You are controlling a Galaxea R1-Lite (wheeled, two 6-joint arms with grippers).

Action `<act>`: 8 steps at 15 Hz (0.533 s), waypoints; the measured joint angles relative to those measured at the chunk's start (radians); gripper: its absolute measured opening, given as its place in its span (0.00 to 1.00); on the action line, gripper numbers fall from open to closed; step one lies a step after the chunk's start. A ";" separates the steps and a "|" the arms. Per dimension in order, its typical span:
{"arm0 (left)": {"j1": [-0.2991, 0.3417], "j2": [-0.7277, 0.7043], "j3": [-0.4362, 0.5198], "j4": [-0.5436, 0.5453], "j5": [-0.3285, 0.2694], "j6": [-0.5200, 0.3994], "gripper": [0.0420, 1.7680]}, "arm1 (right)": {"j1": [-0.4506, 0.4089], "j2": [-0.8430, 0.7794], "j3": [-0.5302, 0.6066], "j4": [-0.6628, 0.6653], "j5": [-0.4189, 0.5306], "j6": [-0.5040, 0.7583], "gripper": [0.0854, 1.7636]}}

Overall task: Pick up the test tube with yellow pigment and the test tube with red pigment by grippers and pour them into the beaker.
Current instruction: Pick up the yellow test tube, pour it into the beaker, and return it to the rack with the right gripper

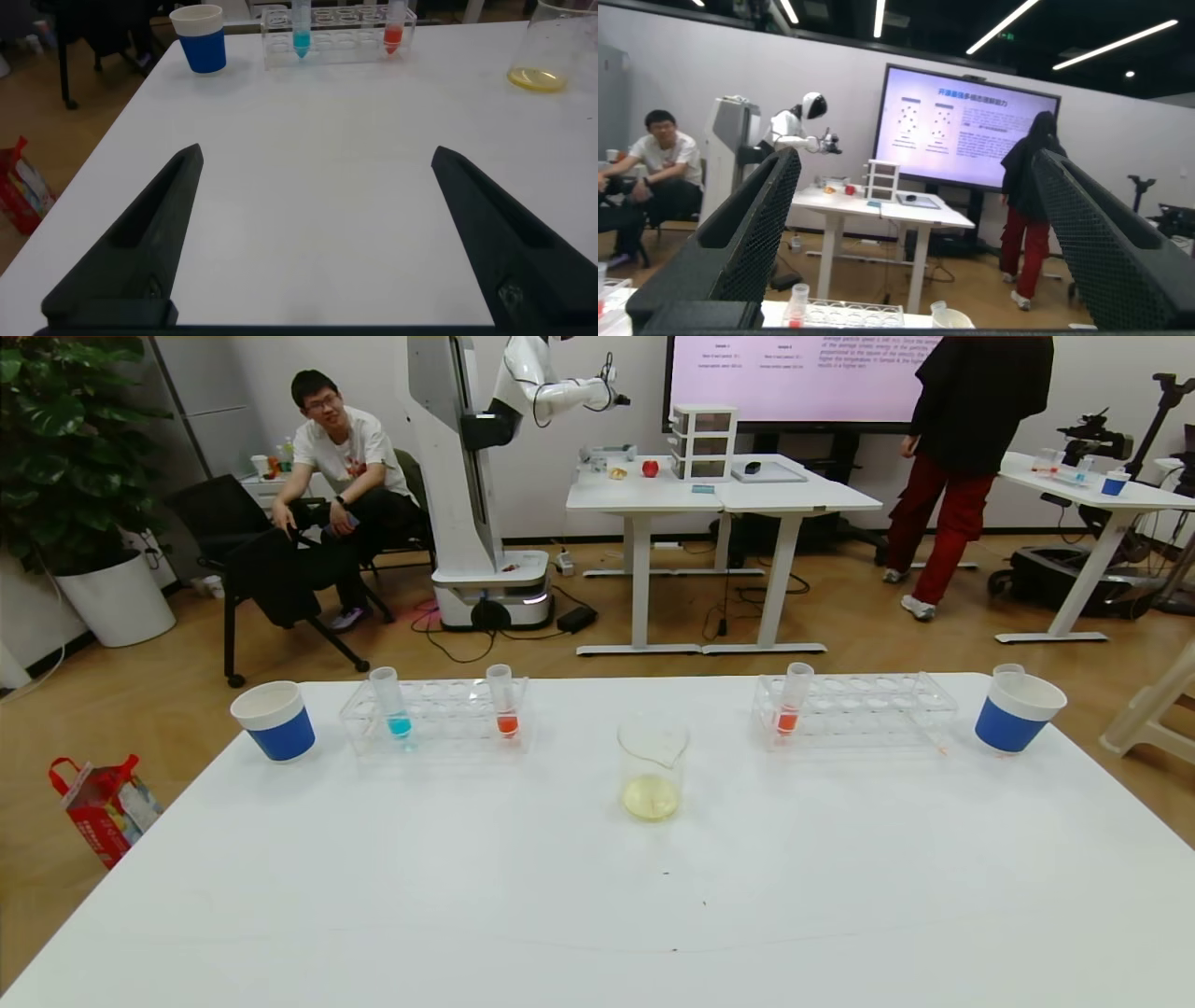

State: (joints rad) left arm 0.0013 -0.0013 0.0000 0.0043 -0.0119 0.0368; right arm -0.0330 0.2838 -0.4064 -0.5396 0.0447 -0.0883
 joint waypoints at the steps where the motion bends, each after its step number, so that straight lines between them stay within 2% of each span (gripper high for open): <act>1: 0.000 0.000 0.000 0.000 0.000 0.000 0.96 | 0.038 -0.013 0.000 0.035 -0.012 0.000 0.98; 4: 0.000 0.000 0.000 0.000 0.000 0.000 0.96 | 0.058 -0.079 0.026 0.094 -0.034 -0.008 0.98; 8: 0.000 0.000 0.000 0.000 0.000 0.000 0.96 | 0.048 -0.219 0.175 0.180 0.000 -0.043 0.98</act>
State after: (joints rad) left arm 0.0009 -0.0013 0.0000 0.0038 -0.0123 0.0368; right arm 0.0153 0.0645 -0.2313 -0.3594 0.0443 -0.1317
